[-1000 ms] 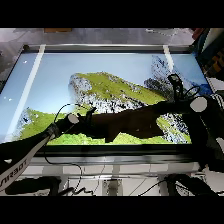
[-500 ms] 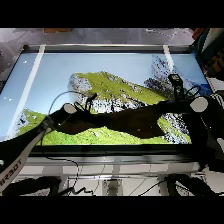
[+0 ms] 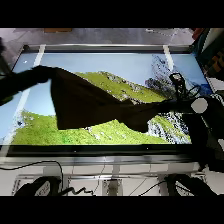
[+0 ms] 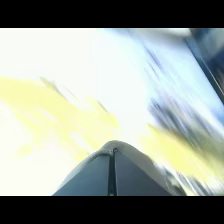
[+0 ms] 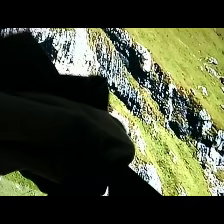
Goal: Fold the clothes and pants, and hang the long-sleeved shirts on hangers.
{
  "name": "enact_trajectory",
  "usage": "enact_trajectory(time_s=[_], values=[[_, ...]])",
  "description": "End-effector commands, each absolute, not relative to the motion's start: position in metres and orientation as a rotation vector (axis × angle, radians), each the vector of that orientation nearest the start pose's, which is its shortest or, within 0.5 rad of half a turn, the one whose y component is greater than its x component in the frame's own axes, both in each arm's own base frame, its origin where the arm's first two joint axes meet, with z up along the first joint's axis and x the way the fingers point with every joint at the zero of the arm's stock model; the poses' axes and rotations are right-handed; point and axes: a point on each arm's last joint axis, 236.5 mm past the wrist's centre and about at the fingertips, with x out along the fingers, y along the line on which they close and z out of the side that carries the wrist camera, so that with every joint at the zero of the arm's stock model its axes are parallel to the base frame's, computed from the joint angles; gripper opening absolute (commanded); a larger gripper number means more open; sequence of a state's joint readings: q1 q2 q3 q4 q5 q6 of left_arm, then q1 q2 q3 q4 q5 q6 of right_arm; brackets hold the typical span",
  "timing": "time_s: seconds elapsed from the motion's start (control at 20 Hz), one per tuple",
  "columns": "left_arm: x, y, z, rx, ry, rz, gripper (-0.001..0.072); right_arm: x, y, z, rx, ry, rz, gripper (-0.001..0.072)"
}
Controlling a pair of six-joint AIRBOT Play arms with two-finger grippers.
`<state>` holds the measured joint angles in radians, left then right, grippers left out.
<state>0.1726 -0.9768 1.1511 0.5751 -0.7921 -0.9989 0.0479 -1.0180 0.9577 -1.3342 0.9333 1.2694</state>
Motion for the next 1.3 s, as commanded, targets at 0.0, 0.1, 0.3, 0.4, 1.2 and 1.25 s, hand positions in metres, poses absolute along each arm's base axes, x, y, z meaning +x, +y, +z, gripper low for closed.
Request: enact_trajectory(time_s=[0.0,0.1,0.3,0.4,1.2,1.25], values=[[0.408,0.018,0.306,-0.357,0.188,-0.205,0.0012,0.377,0.062,0.077,-0.071,0.887,0.283,0.0017],[0.399,0.045,0.316,-0.351,0.152,-0.135,0.0012,0.379,0.062,0.11,-0.079,0.802,0.278,0.0017],[0.392,0.068,0.319,-0.35,0.133,-0.074,0.0012,0.374,0.059,0.212,-0.109,0.551,0.258,0.0017],[0.393,0.069,0.319,-0.351,0.134,-0.072,0.0012,0.362,0.059,0.255,-0.113,0.443,0.253,0.0017],[0.505,0.039,0.21,-0.597,0.277,-0.107,0.0011,0.356,0.063,0.229,-0.036,0.524,0.259,0.0017],[0.52,0.027,0.191,-0.605,0.297,-0.099,0.0012,0.373,0.06,0.207,-0.043,0.564,0.243,0.0017]])
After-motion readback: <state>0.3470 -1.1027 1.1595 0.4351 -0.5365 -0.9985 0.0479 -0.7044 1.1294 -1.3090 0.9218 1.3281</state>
